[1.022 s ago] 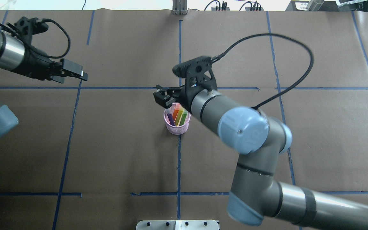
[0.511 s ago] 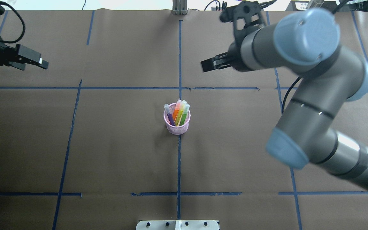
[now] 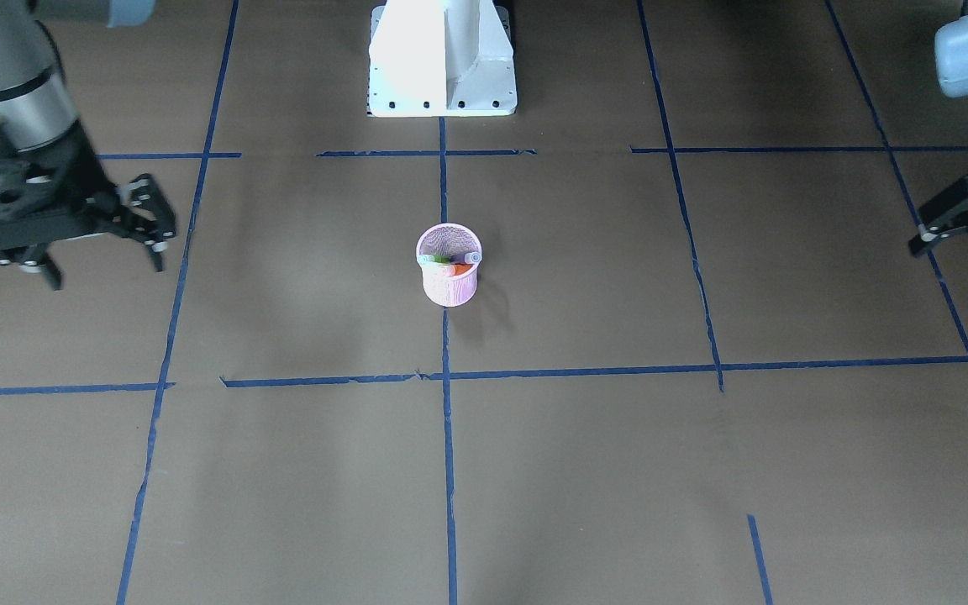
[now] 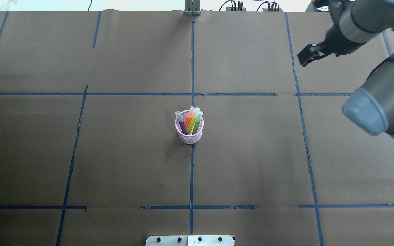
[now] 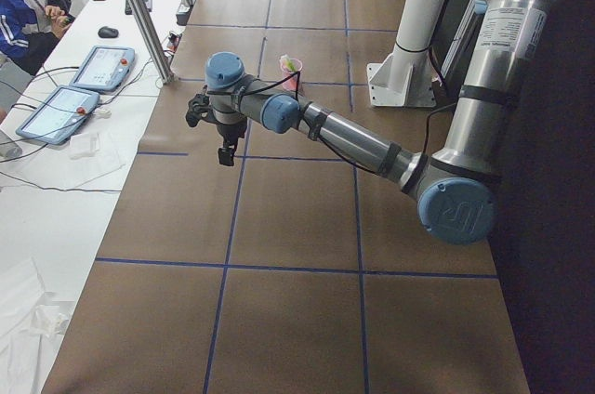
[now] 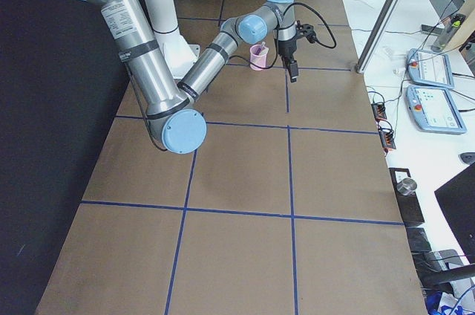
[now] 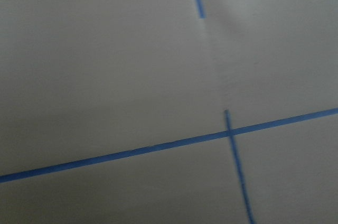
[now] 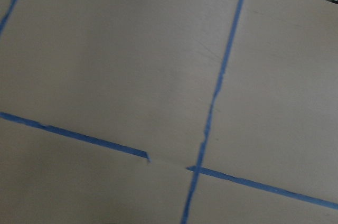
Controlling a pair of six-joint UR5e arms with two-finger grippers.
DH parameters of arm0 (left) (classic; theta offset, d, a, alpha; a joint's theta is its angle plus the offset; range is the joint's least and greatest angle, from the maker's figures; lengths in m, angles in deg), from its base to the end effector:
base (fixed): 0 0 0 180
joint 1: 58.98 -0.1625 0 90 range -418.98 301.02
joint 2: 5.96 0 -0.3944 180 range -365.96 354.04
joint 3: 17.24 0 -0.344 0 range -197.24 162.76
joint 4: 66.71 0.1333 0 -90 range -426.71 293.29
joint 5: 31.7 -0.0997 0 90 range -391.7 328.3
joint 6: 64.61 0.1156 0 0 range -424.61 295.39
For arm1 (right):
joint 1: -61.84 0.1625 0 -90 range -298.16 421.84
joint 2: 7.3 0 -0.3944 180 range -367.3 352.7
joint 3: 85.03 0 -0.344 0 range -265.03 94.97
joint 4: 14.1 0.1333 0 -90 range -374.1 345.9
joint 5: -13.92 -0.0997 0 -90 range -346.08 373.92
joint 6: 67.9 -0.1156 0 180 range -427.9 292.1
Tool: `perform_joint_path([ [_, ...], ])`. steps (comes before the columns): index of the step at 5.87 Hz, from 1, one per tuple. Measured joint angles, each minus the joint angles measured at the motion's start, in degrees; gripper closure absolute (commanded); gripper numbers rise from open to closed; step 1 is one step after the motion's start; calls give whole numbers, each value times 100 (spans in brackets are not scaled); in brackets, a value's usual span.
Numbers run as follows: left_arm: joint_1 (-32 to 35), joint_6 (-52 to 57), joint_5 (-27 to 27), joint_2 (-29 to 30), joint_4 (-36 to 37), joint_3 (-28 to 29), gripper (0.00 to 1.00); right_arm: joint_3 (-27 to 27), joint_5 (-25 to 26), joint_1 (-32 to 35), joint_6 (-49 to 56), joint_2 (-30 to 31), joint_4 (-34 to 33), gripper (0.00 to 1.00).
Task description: Collect pens into pen holder
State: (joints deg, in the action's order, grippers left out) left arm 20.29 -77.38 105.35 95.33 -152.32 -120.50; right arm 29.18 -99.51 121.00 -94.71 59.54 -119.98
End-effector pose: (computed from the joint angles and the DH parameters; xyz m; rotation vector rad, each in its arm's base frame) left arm 0.0473 -0.5110 0.4459 0.1593 0.8627 0.1111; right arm -0.1960 -0.4986 0.3104 0.2828 -0.6109 -0.1800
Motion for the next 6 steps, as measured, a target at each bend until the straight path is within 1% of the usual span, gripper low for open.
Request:
perform_joint_path([
  [1,468,681,-8,-3,773,79,0,-103,-450,623,870,500,-236,0],
  [2,867,1069,-13,-117,1209,192,0,-413,-1066,1325,1776,975,-275,0],
  [3,1133,1401,-21,-422,1357,357,0,-857,-1690,2019,2554,1364,-193,0],
  [4,1317,1869,-24,-754,1357,565,0,-1349,-2262,2567,2936,1735,181,0],
  [5,1451,2217,-22,-950,1326,830,0,-1806,-2597,2883,3053,2042,798,0],
  [6,1496,2331,-15,-1043,1178,1168,0,-2088,-2666,2998,3076,2223,1275,0],
])
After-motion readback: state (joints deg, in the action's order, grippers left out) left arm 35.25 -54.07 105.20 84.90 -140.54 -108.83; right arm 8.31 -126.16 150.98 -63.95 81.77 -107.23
